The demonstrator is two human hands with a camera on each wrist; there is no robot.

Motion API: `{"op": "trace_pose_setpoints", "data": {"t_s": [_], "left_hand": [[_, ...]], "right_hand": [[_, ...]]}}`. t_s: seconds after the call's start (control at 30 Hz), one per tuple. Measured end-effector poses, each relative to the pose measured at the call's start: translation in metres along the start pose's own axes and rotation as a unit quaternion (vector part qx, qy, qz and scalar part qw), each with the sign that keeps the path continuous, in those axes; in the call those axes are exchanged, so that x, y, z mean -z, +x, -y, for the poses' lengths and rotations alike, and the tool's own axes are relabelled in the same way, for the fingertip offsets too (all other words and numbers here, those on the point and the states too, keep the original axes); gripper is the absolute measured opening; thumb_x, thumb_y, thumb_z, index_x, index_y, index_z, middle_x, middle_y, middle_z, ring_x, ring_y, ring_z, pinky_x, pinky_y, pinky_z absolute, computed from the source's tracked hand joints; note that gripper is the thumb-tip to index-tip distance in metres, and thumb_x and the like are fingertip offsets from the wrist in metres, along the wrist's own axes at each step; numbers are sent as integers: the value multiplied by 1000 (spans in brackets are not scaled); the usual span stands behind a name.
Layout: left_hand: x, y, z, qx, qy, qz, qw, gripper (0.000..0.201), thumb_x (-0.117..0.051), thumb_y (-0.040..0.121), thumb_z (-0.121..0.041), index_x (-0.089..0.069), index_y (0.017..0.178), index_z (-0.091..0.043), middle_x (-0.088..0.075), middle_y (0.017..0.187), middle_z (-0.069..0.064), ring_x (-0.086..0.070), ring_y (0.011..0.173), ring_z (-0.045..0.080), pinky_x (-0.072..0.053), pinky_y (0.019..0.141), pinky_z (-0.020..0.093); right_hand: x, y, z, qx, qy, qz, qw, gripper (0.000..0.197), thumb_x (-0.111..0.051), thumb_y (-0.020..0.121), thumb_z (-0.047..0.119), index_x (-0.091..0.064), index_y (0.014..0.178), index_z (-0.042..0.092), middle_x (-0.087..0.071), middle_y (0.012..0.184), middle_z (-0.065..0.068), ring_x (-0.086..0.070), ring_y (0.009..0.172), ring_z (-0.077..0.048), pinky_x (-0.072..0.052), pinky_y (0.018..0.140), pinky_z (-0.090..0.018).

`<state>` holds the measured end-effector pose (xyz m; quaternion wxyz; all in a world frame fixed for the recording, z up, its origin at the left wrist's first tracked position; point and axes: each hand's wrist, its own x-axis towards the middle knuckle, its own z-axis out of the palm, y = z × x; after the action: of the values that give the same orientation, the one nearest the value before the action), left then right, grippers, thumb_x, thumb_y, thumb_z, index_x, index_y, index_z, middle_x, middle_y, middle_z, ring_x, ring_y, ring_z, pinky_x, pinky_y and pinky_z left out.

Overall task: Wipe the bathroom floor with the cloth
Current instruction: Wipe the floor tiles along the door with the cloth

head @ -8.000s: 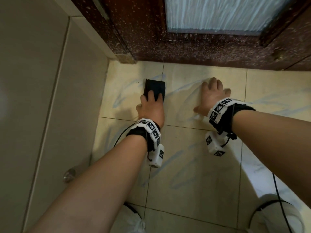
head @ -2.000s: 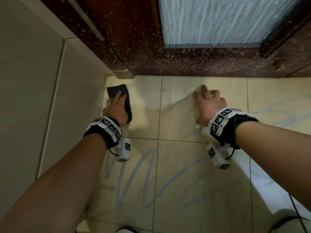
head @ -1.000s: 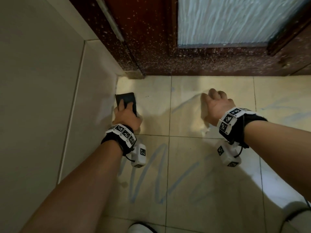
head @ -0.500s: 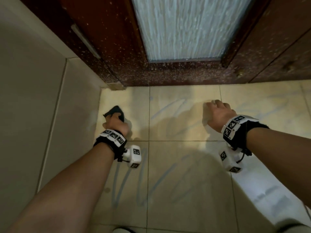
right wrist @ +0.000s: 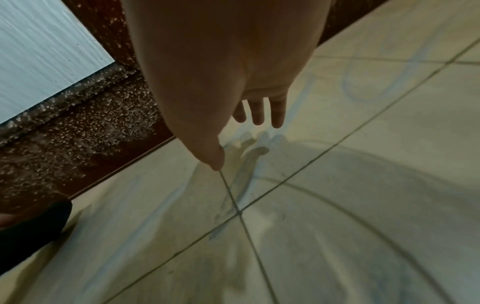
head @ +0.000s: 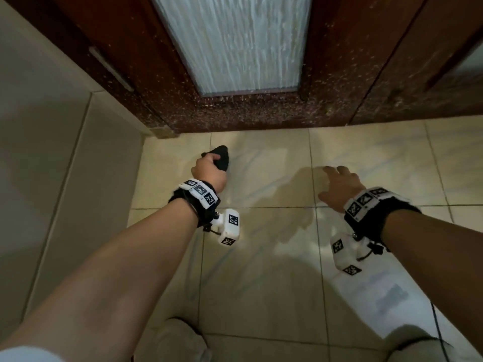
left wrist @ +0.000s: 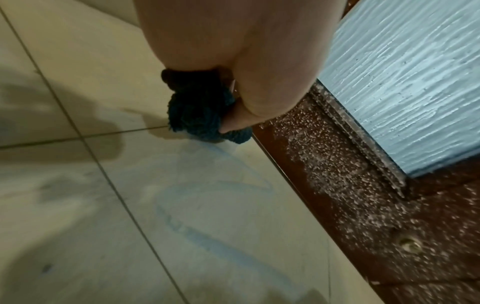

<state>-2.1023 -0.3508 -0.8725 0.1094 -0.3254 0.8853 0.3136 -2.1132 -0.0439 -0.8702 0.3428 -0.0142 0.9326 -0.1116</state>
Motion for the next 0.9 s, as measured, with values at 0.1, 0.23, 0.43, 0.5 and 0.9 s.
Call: {"op": "trace_pose_setpoints", "data": {"t_s": [0.1,0.23,0.43,0.5,0.9], "left_hand": [[-2,4,4,-27,58,27,998,53,-56,81,-5,-56,133,-21,-52,136,15,-48,124,37,-45,105,41],[1,2,22,-66,167,49,983,57,-54,85,-10,-48,140,-20,-41,147,11,-35,132,34,-35,110,38],[-12,-7,35,-147,277,89,945,61,-50,91,-17,-35,149,-31,-21,160,3,-24,139,32,-34,107,45],[-20,-8,40,-159,311,109,931,64,-50,92,-20,-30,150,-33,-15,162,3,-22,140,32,-33,109,48],[-8,39,41,-166,376,114,905,78,-63,88,-17,-22,149,-40,-3,164,-2,-15,145,26,-26,108,52]], "right_hand": [[9,2,-8,1,-25,-15,1000,70,-61,91,30,-25,151,25,-31,149,-12,-37,131,-36,-40,106,-45],[18,8,-1,-12,-41,-11,999,68,-57,92,32,-26,151,22,-34,146,-12,-38,129,-36,-39,106,-46],[-3,16,21,19,-30,13,999,74,-57,90,29,-21,154,24,-28,151,-10,-36,132,-35,-42,105,-46],[-10,20,22,17,-37,12,999,75,-59,89,30,-21,154,25,-27,152,-9,-36,132,-35,-43,104,-47],[-1,63,16,-70,-111,-28,991,97,-75,68,62,-23,143,31,-10,154,-7,-21,136,-40,-37,101,-59]]}}
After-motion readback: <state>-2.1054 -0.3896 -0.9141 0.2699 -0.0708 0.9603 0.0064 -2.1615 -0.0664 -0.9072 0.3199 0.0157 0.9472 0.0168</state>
